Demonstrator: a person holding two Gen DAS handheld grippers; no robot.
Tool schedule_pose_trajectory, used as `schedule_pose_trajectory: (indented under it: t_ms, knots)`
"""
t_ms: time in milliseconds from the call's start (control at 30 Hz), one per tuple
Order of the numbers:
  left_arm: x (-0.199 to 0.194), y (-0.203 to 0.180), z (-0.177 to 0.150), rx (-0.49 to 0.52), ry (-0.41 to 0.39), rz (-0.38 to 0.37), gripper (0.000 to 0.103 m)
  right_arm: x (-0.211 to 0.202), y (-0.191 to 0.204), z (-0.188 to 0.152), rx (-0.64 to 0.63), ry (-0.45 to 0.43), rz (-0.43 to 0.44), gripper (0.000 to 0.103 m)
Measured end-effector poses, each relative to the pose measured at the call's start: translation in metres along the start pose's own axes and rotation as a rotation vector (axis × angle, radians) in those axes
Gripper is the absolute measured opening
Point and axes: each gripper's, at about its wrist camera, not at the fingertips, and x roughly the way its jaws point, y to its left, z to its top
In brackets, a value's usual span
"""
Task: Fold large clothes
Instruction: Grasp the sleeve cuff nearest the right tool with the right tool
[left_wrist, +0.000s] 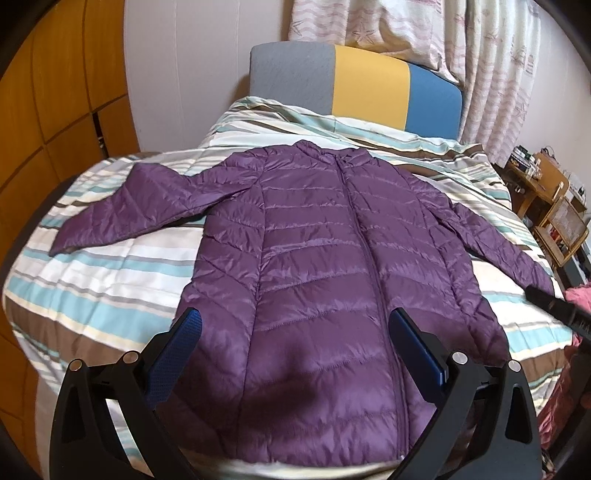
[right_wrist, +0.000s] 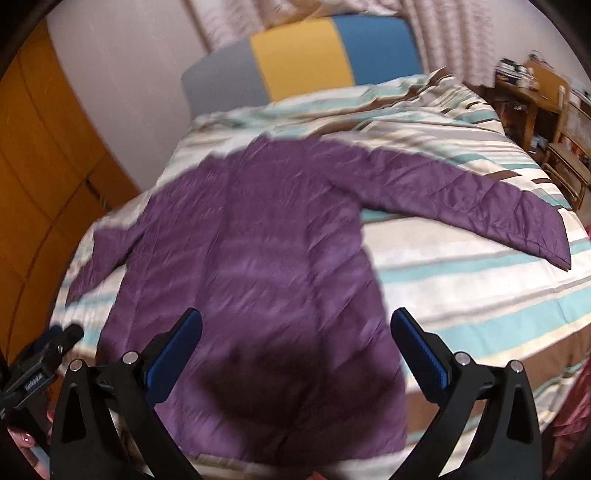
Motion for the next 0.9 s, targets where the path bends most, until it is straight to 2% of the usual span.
schedule_pose_trajectory:
  t_ms: [100,133,233,267,367,400,500,567,600,733,900]
  knots:
    - [0.029,0.011,0.005,-0.023,0.034,0.009,0.1,0.003,-0.028,0.004,0.015,-0.169,-0.037,0.101]
    - [0.041,0.016,0.007,-0.03,0.045,0.017,0.1,0.008,-0.039,0.006,0.028,-0.187,-0.044,0.101]
    - [0.076,0.027,0.015,-0.036,0.059,0.078,0.1,0.03,-0.069,0.013,0.082,-0.134,-0.125,0.101]
    - [0.087,0.031,0.018,-0.033,0.063,0.104,0.1,0.04,-0.087,0.017,0.137,-0.105,-0.161,0.101]
    - [0.115,0.042,0.027,-0.051,0.082,0.142,0.1,0.062,-0.141,0.021,0.341,-0.046,-0.172,0.101]
    - [0.127,0.048,0.032,-0.057,0.094,0.171,0.1,0.067,-0.157,0.021,0.399,-0.043,-0.172,0.101]
    - [0.143,0.056,0.042,-0.073,0.087,0.179,0.1,0.076,-0.2,0.019,0.52,-0.052,-0.219,0.101]
    - [0.154,0.061,0.049,-0.077,0.076,0.2,0.1,0.077,-0.221,0.018,0.577,-0.089,-0.25,0.09]
    - [0.156,0.062,0.05,-0.075,0.066,0.203,0.1,0.077,-0.23,0.018,0.603,-0.115,-0.259,0.087]
    - [0.175,0.064,0.052,-0.009,0.029,0.29,0.1,0.076,-0.255,0.026,0.692,-0.21,-0.285,0.076]
    - [0.185,0.07,0.044,-0.018,0.032,0.27,0.1,0.072,-0.293,0.031,0.865,-0.299,-0.322,0.057]
